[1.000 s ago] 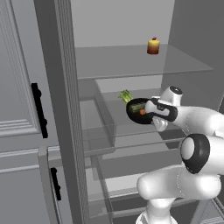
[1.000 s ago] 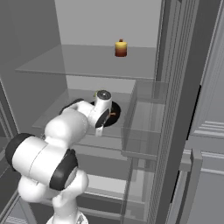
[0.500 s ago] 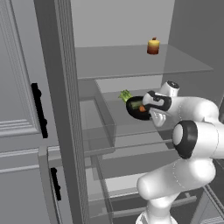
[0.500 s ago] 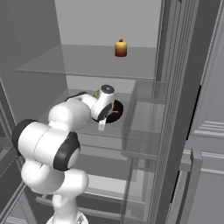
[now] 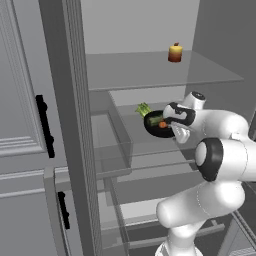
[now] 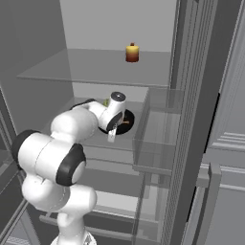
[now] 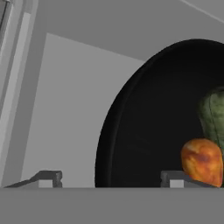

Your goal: Pick the chicken drumstick and cucumber from their plates and place them in the bowl. Then put the bowl in the fridge.

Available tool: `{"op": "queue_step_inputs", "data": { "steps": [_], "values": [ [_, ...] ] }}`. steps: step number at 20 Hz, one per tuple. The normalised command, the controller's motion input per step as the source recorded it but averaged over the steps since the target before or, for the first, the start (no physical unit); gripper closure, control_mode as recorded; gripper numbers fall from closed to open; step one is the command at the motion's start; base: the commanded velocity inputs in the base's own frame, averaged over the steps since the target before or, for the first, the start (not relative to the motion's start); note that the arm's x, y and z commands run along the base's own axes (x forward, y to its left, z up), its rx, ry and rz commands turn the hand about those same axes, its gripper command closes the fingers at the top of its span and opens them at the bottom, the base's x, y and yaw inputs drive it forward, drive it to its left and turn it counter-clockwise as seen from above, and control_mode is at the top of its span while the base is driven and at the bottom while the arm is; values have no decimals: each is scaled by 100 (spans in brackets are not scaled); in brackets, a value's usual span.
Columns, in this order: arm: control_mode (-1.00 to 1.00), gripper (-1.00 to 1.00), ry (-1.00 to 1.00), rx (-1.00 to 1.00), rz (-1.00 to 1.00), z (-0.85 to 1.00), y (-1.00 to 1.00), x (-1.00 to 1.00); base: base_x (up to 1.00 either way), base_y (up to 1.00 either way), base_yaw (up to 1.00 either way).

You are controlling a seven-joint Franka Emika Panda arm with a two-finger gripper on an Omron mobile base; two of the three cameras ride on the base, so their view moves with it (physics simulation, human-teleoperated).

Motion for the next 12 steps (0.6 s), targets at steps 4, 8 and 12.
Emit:
{"op": "queue_step_inputs", "data": {
  "steps": [4,8,12],
  "values": [
    [-100,-100,-14,0,-5,21,23,-59,0,0,0],
    [-100,-100,-7,0,-10,50,30,-62,0,0,0],
    [-100,-100,1,0,-11,75,24,-54,0,0,0]
  ]
}}
